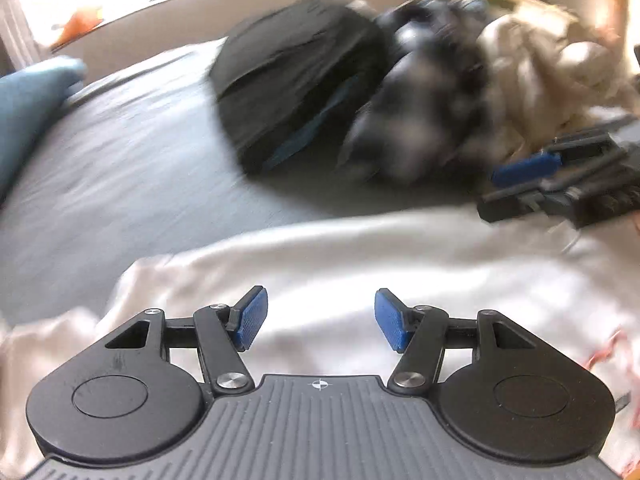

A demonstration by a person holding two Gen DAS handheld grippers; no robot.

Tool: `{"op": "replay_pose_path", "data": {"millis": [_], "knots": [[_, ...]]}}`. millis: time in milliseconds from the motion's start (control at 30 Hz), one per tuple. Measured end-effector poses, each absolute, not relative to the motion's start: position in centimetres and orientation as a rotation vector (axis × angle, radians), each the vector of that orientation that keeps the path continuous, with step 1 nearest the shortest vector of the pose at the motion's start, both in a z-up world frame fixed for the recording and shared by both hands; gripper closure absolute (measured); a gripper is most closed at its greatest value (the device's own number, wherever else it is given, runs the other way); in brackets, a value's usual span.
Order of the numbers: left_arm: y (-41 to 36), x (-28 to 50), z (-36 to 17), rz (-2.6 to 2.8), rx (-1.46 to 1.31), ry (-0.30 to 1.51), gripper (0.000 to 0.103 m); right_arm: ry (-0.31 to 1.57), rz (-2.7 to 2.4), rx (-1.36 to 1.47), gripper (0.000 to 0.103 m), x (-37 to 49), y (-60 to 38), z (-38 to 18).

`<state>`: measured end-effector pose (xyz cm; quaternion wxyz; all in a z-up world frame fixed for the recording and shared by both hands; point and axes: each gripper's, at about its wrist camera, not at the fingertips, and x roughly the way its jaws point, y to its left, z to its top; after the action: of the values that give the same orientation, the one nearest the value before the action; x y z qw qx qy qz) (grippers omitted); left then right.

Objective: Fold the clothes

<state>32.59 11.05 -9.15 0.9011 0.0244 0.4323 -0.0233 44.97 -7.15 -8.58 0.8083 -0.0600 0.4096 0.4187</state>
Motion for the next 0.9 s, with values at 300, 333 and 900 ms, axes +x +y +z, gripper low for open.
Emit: {"op": "replay_pose_path", "data": {"millis": [300, 333, 900], "knots": [[13.3, 30.6, -10.8, 0.025, -0.058, 0.875, 0.044, 0.954, 0.875, -0.136, 0.075, 46.0, -4.1, -10.8], [13.3, 30.6, -11.0, 0.028, -0.069, 0.864, 0.044, 0.953, 0.884, -0.143, 0.084, 45.7, -4.0, -10.6], [11.9, 31.3, -9.7, 0.049, -0.211, 0.676, 0.041, 0.539, 0.904, -0.519, 0.081, 31.1, -2.1, -11.2]]}}
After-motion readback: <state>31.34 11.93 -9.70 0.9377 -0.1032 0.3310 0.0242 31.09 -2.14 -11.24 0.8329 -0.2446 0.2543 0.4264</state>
